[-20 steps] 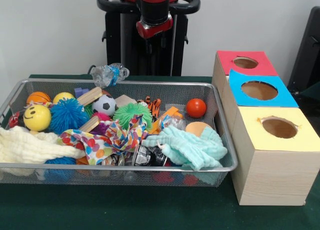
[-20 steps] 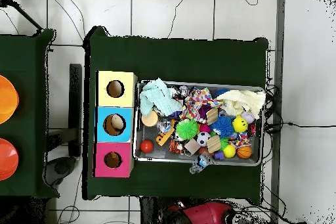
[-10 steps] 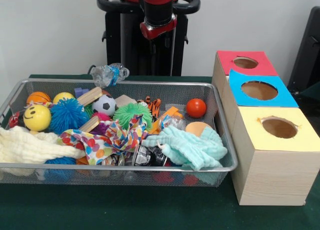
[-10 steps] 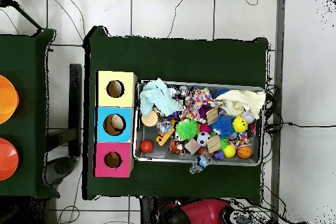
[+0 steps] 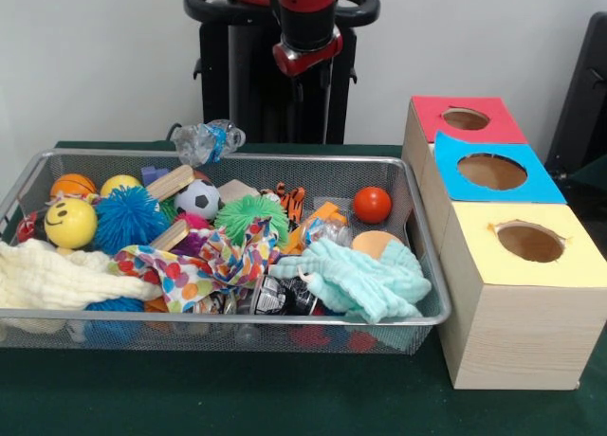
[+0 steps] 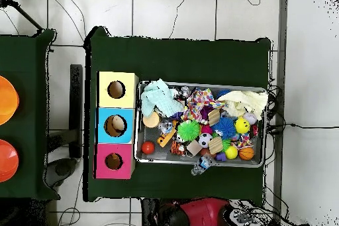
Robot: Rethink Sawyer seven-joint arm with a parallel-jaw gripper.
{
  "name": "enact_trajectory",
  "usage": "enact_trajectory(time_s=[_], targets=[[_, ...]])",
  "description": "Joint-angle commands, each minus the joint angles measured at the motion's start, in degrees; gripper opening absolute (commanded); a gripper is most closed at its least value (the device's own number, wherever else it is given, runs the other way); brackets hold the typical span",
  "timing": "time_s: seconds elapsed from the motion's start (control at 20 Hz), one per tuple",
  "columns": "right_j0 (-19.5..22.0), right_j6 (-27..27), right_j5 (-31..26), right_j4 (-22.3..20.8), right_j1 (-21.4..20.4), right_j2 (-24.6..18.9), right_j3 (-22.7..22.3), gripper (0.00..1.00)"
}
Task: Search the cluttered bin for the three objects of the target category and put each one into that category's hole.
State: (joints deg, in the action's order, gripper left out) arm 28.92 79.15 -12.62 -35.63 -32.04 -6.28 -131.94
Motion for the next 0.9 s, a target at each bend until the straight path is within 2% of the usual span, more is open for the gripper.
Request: enact_trajectory(time_s=[0.05,0.2,0.45,0.9], targets=[[0.86,5.42,-0.11,1.63,2.61,-4.78,10.26,1.00],[0.55,5.78,0.84,1.24,3.72,-4.24,10.87,1.00],[-0.53,4.84,-2.85,2.93,2.80,-5.42,12.83,1.00],[-0.09,2.69,-6.45,4.90,3.97,-8.51,16.70,1.00]])
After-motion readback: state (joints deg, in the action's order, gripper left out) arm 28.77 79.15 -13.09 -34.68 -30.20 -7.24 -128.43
